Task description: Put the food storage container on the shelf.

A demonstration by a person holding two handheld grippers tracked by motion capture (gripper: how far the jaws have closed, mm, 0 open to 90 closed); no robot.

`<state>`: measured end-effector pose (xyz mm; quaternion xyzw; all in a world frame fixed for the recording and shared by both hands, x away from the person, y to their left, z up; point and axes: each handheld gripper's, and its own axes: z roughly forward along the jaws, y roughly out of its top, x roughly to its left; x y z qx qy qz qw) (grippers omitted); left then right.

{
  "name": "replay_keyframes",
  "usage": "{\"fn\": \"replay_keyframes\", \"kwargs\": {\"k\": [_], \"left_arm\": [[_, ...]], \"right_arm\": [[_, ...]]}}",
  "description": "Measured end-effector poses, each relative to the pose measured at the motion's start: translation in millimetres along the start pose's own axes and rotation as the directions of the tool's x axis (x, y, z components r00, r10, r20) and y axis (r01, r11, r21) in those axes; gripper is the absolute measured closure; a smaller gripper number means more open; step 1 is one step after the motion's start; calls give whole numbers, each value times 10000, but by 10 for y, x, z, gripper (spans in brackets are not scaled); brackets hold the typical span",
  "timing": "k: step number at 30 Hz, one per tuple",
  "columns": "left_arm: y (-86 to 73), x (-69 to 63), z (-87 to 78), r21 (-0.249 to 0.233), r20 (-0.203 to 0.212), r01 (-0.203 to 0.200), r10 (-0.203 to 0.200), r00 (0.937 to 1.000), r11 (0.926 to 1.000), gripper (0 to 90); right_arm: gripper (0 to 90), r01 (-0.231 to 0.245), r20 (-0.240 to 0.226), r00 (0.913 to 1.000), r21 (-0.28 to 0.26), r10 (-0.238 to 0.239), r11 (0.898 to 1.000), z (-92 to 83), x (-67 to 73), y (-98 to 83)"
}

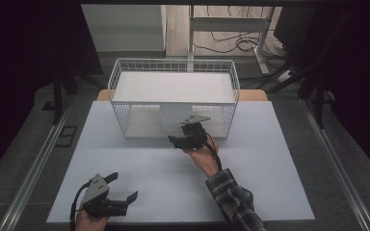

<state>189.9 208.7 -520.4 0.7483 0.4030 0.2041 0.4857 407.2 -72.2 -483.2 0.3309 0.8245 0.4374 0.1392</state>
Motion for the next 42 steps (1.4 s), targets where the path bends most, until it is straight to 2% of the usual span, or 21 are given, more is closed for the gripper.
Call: {"fn": "replay_keyframes", "kwargs": {"k": [9, 17, 29, 42], "left_arm": [[-8, 18, 30, 242, 246, 91, -97, 9996, 9997, 53], [-9, 15, 41, 430, 223, 149, -159, 9996, 9990, 52], [0, 15, 40, 663, 215, 337, -352, 9992, 9972, 48], [-12, 8, 69, 829, 137, 163, -175, 9998, 9964, 37]], "right_arm": [[178, 189, -250, 9995, -228, -195, 9996, -154, 48, -40], [96, 218, -344, 9992, -153, -223, 9996, -249, 71, -116], [40, 97, -631, 9980, -73, -102, 9999, -494, 79, -261], [1, 238, -595, 9979, -65, -241, 9997, -728, 144, -421]]}}
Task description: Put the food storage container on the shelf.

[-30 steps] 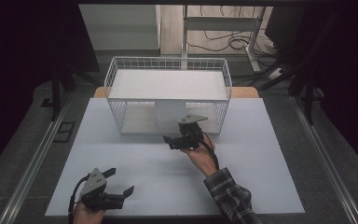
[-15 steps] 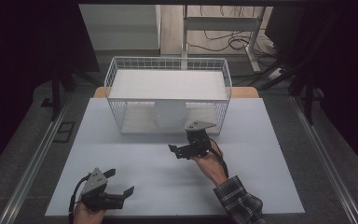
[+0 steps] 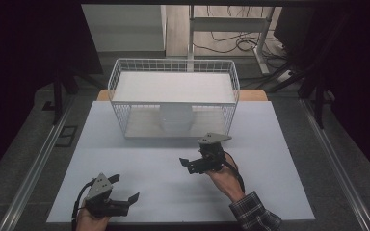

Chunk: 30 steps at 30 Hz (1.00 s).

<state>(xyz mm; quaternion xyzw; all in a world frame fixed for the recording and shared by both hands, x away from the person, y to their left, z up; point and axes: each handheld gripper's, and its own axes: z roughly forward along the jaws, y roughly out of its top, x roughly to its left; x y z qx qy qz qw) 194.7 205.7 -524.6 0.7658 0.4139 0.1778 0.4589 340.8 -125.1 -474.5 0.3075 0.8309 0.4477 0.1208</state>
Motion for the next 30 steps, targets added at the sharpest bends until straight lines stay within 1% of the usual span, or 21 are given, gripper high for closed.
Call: {"fn": "replay_keyframes", "kwargs": {"k": [1, 6, 11, 13, 16, 22, 25, 30], "left_arm": [[-1, -1, 3, 17, -48, -45, 45, 10000, 10000, 35], [-5, 0, 11, 54, -45, -58, 59, 10000, 10000, 32], [-6, -5, 25, 150, -20, -103, 104, 9999, 9998, 24], [-7, -6, 30, 198, -42, -120, 121, 9999, 9997, 23], [-9, -10, 41, 269, -60, -129, 130, 9999, 9996, 18], [-14, -10, 49, 410, -112, -187, 192, 9998, 9990, 15], [-17, -7, 52, 495, -109, -191, 196, 9997, 9986, 13], [-18, -6, 50, 590, -209, -309, 322, 9993, 9978, 11]], "right_arm": [[0, 34, 109, 9999, 13, -34, 10000, -30, 21, -33], [0, 133, 291, 9995, 116, -136, 9998, -81, 61, -110], [0, 178, 210, 9996, 183, -182, 9997, -157, 101, -220], [0, 176, 224, 9996, 202, -180, 9996, -168, 109, -233], [0, 213, 240, 9995, 263, -219, 9994, -228, 139, -300], [0, 182, 318, 9993, 297, -192, 9994, -308, 144, -370], [0, 69, 417, 9991, 346, -84, 9994, -377, 126, -437], [0, -11, 491, 9988, 401, -9, 9992, -451, 113, -492]]}}
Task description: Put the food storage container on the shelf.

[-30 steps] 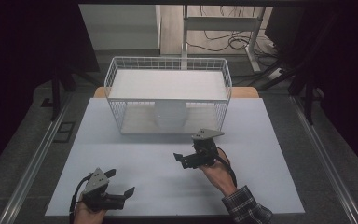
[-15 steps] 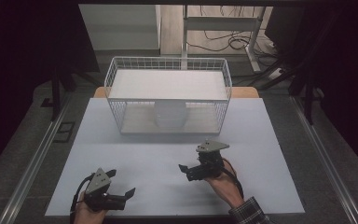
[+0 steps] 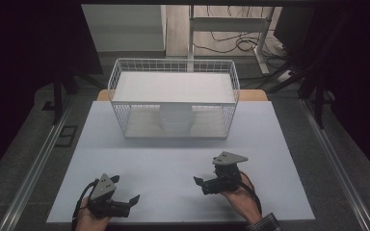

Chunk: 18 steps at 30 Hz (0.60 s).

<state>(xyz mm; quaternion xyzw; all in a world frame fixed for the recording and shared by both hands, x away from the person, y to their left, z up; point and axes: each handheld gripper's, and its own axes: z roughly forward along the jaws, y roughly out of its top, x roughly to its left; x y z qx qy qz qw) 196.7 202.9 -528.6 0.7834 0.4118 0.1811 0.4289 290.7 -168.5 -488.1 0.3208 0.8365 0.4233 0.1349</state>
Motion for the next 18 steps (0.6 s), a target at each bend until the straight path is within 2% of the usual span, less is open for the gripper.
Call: {"fn": "replay_keyframes", "kwargs": {"k": [6, 18], "left_arm": [[-1, 20, -21, 71, -142, -54, 55, 9999, 10000, 11], [-33, 103, -109, 98, -517, -14, 19, 9987, 10000, 11]], "right_arm": [[0, 17, 210, 9998, 48, -18, 10000, -103, -8, -90], [0, -316, 445, 9985, -49, 318, 9995, -326, -59, -211]]}}
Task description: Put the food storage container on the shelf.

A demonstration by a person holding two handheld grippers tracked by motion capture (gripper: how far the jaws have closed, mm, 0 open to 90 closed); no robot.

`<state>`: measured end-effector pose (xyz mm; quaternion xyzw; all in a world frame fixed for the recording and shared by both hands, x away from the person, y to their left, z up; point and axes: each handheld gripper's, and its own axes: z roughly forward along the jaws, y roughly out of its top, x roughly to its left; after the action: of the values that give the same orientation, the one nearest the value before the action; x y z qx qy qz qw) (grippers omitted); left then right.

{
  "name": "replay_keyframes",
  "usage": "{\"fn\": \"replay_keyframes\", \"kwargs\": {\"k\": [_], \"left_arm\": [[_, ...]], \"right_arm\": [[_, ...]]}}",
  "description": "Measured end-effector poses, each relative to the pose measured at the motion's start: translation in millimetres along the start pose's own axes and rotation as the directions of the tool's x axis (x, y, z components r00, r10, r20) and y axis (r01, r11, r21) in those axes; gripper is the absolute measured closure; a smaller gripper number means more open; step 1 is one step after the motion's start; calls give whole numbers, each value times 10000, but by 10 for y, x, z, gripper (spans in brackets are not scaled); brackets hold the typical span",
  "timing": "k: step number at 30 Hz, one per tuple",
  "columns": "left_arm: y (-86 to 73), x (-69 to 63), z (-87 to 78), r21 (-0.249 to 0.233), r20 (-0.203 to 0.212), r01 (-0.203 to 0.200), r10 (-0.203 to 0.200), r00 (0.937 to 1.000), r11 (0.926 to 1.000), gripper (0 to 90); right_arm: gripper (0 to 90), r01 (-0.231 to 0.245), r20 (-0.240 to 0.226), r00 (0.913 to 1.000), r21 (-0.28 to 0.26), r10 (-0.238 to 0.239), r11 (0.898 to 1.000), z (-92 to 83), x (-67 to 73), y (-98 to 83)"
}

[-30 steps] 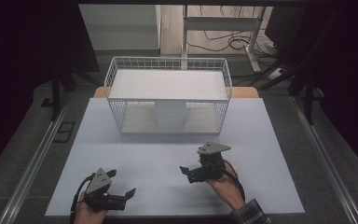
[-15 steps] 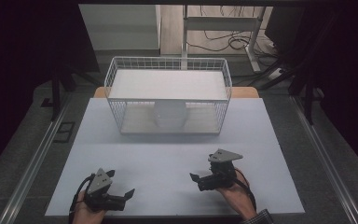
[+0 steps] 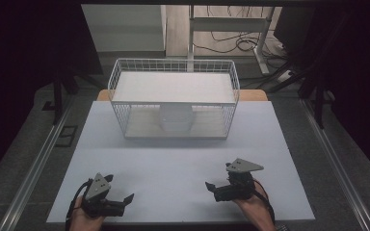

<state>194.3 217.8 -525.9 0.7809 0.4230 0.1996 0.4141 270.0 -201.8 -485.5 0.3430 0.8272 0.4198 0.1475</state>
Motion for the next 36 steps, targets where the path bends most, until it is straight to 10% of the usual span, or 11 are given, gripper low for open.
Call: {"fn": "replay_keyframes", "kwargs": {"k": [36], "left_arm": [[-260, 290, -457, -163, -936, 876, -887, 9916, 9960, 21]], "right_arm": [[0, -675, 1564, 9853, -108, 684, 9977, -729, -244, -505]]}}
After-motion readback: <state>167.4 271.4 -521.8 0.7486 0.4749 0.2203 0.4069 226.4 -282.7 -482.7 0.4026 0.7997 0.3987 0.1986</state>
